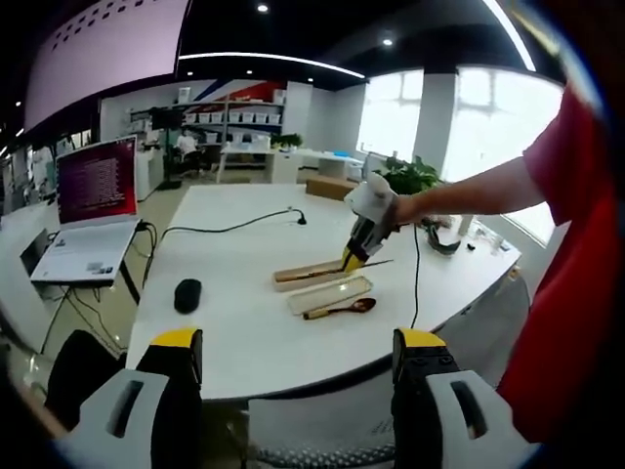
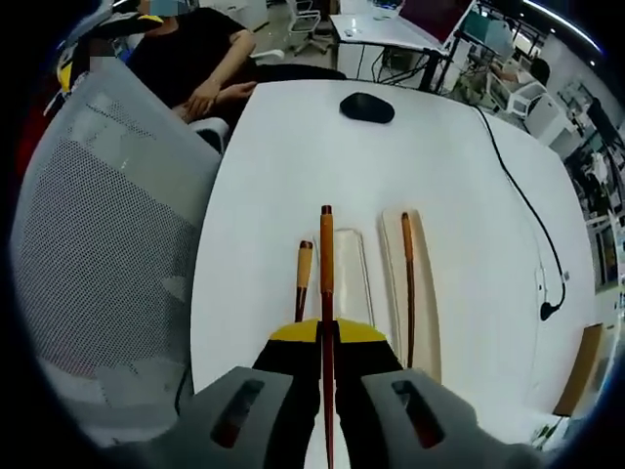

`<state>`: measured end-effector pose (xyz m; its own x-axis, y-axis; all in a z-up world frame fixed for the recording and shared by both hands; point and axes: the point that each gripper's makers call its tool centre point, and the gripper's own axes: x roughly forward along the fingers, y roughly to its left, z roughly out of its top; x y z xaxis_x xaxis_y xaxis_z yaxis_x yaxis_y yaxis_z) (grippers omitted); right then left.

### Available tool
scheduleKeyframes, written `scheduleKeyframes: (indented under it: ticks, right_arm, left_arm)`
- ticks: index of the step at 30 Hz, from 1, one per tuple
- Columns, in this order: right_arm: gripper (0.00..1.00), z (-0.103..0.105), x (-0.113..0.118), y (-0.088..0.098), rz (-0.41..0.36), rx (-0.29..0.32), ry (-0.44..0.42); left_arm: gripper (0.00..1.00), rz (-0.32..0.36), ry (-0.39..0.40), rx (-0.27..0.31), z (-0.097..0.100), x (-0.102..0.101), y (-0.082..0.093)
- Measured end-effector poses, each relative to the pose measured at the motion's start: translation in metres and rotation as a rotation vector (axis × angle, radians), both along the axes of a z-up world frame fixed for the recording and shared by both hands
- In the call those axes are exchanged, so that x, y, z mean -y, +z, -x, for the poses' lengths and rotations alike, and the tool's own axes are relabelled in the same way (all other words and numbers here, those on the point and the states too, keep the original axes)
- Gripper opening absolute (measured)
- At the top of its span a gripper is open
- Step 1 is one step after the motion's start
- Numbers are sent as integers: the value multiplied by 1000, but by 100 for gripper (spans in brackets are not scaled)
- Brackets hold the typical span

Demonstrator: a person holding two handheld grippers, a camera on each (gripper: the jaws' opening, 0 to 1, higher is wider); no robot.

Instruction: Arrange the utensils inside the cutlery case until each visible utensil rests in its matching compartment.

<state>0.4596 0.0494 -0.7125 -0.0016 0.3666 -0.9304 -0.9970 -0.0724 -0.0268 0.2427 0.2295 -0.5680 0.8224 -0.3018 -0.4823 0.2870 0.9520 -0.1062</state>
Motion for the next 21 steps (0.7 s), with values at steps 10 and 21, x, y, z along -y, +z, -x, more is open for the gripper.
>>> scheduleKeyframes:
  ticks: [10, 21]
  right_arm:
    - [0, -24, -5, 16, 5, 23, 10]
    - [0, -46, -11, 32, 3, 31, 35]
  left_arm:
    - [82, 1, 0, 3, -6, -3, 4]
    - [82, -7, -9, -11, -6, -2, 1]
